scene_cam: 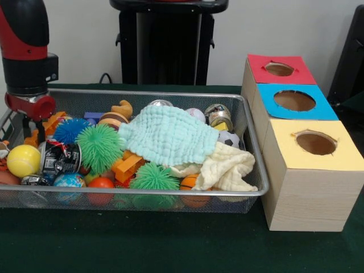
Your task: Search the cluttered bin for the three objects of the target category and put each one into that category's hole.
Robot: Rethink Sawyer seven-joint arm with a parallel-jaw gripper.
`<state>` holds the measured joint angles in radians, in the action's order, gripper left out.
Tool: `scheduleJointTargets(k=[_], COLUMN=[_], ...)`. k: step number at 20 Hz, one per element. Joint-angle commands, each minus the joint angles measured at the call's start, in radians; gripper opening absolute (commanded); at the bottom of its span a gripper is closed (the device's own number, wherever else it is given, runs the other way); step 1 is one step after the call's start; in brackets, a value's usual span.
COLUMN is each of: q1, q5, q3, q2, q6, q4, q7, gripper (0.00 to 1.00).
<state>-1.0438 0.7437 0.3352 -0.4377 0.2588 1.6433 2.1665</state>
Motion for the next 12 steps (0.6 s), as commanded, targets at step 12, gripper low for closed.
scheduleJointTargets(k=[12], q1=[0.039], q5=[-0.1], q3=[-0.148], q2=[-0.119], q6=[0.143], q4=[0.123], q7=[0.068], gripper=[0.0])
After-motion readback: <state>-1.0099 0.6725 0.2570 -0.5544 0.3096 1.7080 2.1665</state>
